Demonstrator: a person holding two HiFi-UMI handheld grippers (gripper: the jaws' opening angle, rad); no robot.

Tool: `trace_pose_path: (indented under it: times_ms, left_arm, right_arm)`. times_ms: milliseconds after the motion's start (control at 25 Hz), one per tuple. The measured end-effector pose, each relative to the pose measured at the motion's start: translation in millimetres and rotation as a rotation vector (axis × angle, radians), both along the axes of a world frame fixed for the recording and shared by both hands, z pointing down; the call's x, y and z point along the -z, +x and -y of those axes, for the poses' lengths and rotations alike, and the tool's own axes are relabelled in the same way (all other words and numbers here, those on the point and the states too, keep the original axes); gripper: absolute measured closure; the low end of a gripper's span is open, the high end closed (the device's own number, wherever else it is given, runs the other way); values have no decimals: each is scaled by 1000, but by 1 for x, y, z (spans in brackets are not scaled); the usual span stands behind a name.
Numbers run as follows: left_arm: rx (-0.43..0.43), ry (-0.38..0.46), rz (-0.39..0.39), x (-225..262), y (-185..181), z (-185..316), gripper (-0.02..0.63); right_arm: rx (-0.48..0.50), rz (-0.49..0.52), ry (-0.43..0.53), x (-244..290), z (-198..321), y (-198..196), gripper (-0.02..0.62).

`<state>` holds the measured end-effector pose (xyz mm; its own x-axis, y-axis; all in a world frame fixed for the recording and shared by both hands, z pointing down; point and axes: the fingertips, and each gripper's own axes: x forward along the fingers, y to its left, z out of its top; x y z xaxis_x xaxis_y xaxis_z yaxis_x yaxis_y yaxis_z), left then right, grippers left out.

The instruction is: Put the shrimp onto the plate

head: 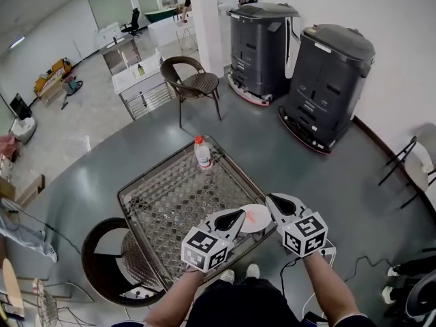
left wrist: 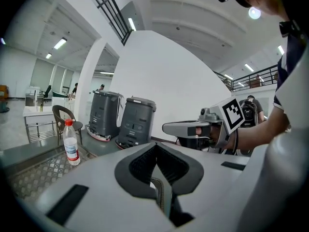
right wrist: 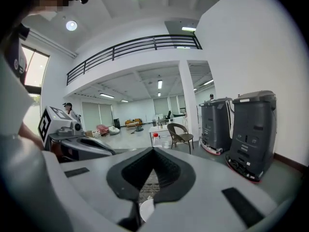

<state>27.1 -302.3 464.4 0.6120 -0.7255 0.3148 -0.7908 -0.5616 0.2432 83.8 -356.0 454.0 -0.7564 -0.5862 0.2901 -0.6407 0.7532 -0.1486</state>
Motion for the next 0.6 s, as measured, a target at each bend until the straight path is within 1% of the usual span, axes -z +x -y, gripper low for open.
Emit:
trace_pose_path:
  times_ms: [200,600]
  left_arm:
    - [-22,27,-1,15,5,2,597]
    - [-47,31,-4,22,7,-3,597]
  right_arm:
    - [3,40,37,23,-5,4,591]
    - [24,35,61,34,-16,2,591]
